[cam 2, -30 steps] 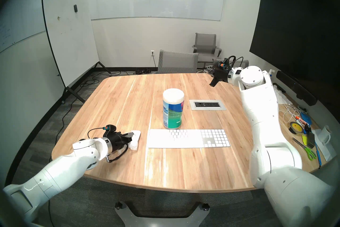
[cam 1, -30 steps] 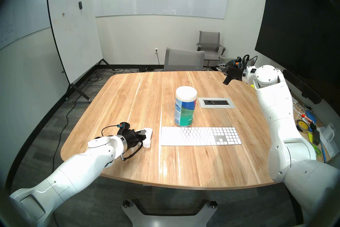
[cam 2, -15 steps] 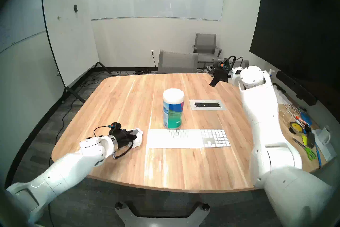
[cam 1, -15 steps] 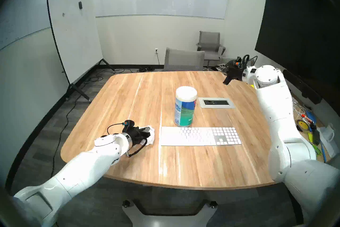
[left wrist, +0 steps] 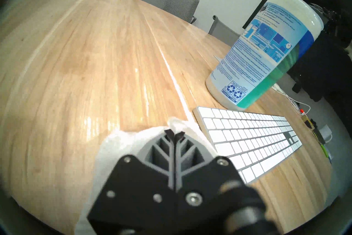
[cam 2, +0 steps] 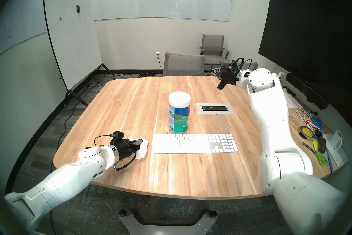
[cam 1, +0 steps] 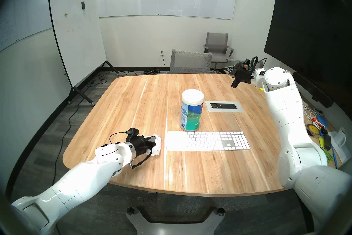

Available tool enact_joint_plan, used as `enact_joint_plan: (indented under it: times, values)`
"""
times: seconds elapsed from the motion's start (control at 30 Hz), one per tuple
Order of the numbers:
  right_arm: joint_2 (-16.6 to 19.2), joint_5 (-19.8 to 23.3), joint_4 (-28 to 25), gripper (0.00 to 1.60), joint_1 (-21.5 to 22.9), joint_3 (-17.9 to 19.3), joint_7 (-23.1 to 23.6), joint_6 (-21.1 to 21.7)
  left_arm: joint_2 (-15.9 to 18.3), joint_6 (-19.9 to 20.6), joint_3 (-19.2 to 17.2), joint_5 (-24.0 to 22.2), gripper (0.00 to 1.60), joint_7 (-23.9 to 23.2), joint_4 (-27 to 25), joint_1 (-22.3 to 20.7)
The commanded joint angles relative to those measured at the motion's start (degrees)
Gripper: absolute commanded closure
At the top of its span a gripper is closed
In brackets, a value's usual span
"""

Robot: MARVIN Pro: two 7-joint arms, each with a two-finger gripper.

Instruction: Wipe the keyboards and mice with a disinfecting wipe, then set the wipe down

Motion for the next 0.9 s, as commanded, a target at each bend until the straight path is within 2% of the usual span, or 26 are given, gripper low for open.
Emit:
enact_joint_plan:
  times: [0.0,0.17,0.4,0.87]
  values:
    - [-0.14,0.2,-1.07,1.6,1.51,0.14,-0.09,0.05,5.04,-0.91,-2.79,-1.96,1.6,1.49,-5.39,5.6]
    - [-0.14,0.19,-1.1,1.6,1.51,0.14,-0.08,0.09,6.27,-0.89,-3.9,-2.67,1.6,1.95,-6.83,6.4]
    - [-0.14,0.19,-1.11,1.6,1.51,0.14,-0.07,0.11,6.45,-0.86,-3.64,-2.66,1.6,2.63,-7.88,6.51]
    - [-0.14,0.19,-1.08,1.6,1.51,0.14,-0.08,0.07,9.09,1.18,-4.02,-3.8,1.6,5.1,-14.47,6.99]
